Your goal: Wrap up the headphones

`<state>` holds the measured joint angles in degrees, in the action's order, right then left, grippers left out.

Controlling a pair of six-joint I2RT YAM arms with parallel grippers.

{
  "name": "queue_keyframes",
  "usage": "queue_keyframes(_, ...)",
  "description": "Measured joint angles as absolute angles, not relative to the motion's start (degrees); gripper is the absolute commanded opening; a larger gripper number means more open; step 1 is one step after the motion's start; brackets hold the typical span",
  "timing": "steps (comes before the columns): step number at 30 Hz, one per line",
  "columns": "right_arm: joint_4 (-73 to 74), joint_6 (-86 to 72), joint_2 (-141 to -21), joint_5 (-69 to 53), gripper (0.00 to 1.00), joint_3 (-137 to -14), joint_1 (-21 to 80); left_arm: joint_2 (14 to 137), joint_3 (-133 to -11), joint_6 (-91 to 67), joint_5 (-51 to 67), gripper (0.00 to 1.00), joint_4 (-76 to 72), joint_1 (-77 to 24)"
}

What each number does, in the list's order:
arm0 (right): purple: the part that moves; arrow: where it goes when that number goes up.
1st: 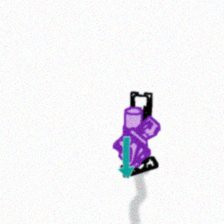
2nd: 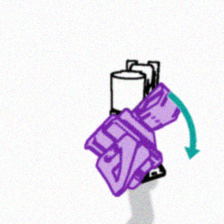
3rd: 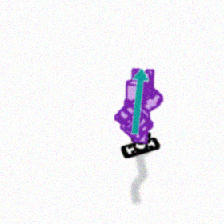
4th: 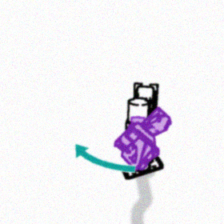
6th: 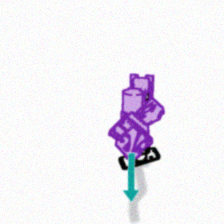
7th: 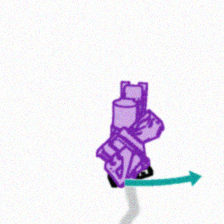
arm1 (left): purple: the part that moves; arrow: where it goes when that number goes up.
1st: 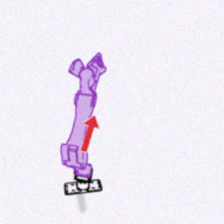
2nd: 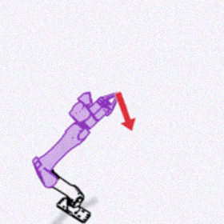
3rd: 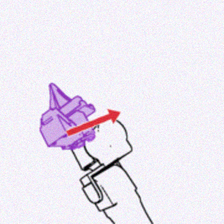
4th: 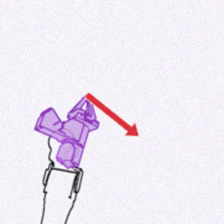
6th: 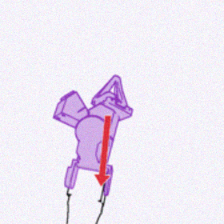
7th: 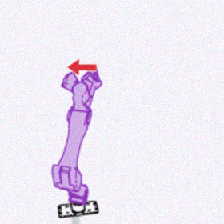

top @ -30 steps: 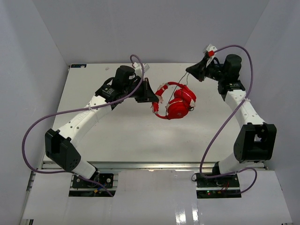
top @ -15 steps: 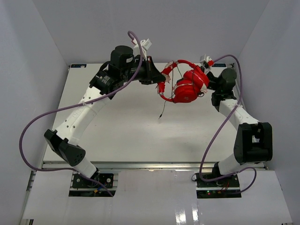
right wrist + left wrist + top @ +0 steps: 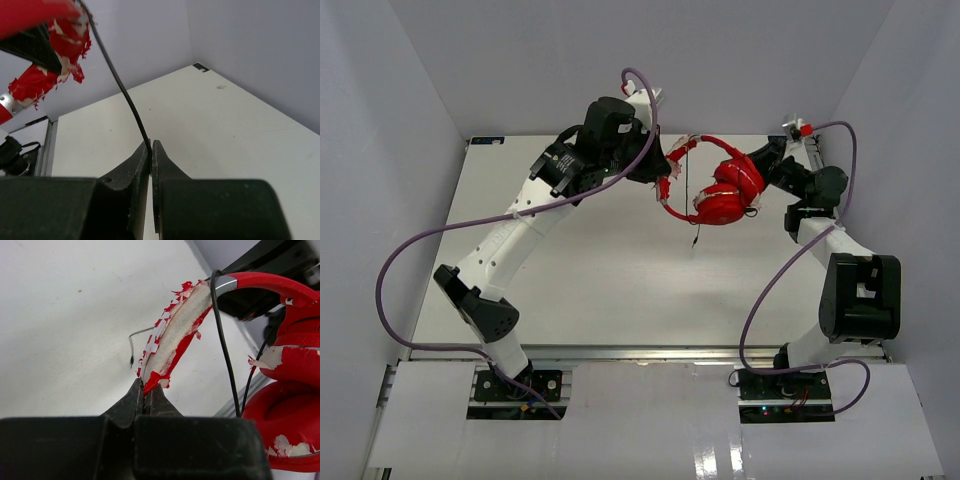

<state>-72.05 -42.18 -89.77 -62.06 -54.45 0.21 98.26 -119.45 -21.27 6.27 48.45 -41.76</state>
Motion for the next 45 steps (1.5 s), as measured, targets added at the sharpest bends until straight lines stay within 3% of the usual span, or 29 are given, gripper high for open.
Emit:
queue_keyframes(6, -74.1, -46.2, -89.9, -60.5, 0.08, -54.5, -5.0, 97.2, -115.0, -18.5, 1.5, 0.00, 52.3, -42.1)
queue_keyframes(23, -75.1, -47.6, -91.2, -60.0, 0.08, -51.3, -6.0, 95.7, -116.3, -18.9, -1.9, 0.00, 53.5, -41.7)
queue_keyframes(37, -76.9, -53.2, -97.2, -61.9, 0.11, -51.9, 6.7, 101.0, -127.2, -25.7, 0.5, 0.00, 51.6, -41.7)
queue_keyframes(45, -76.6, -59.4, -104.0, -61.6, 0.23, -55.6, 8.2, 103.5, -129.8, -27.2, 0.4, 0.00, 49.0, -41.8)
